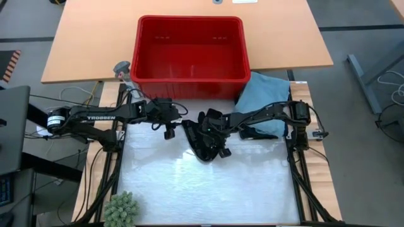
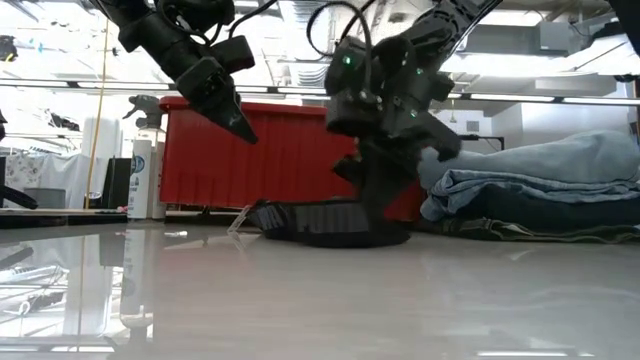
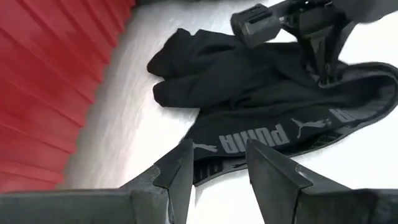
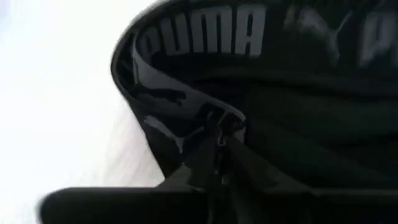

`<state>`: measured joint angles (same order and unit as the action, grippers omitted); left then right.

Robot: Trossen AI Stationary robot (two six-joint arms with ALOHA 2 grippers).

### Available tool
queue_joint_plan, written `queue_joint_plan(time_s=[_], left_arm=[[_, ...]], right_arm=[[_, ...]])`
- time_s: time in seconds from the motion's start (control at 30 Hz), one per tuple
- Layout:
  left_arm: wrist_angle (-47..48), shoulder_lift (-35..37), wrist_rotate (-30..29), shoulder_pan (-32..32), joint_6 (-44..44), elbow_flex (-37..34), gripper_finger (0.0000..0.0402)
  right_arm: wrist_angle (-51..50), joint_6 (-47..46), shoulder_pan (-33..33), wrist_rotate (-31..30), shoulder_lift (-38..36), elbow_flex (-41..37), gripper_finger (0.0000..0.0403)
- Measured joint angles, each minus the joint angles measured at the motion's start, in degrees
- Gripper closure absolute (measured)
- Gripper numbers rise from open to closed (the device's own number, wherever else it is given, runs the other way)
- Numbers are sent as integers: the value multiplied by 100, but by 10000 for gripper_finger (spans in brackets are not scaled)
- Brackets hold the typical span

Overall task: Fold Laundry from Bin
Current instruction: Fold the black boxer short

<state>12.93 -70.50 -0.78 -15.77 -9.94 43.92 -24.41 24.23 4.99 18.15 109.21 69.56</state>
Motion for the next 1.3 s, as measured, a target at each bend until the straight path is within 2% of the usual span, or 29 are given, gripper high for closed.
queue_joint_plan(time_s=[0.13, 0.27, 0.37, 0.6, 0.8, 1.03, 1.2, 1.3], left_arm=[[65, 0, -24, 0, 7, 0, 264], [60, 0, -69, -29, 221, 0, 264], [129, 0, 386, -146, 459, 0, 264], [398, 0, 821, -149, -530, 0, 264], [400, 0, 792, -153, -592, 0, 264], [282, 0, 737, -94, -587, 0, 264], [245, 0, 441, -94, 215, 0, 264], [49, 0, 628, -94, 556, -42, 264]], right_arm=[[-151, -28, -26, 79, 133, -4, 384], [-495, -318, -39, 84, 66, 111, 385], [-835, -425, -16, 83, -153, 351, 385], [-1273, -473, 2, 94, -847, 789, 385], [-1718, -842, -9, 87, -1482, 1100, 385], [-1998, -1233, 32, -223, -2222, 1508, 385], [-2041, -1610, 250, -356, -2587, 1913, 385], [-2073, -1674, 379, -360, -2742, 2129, 385]])
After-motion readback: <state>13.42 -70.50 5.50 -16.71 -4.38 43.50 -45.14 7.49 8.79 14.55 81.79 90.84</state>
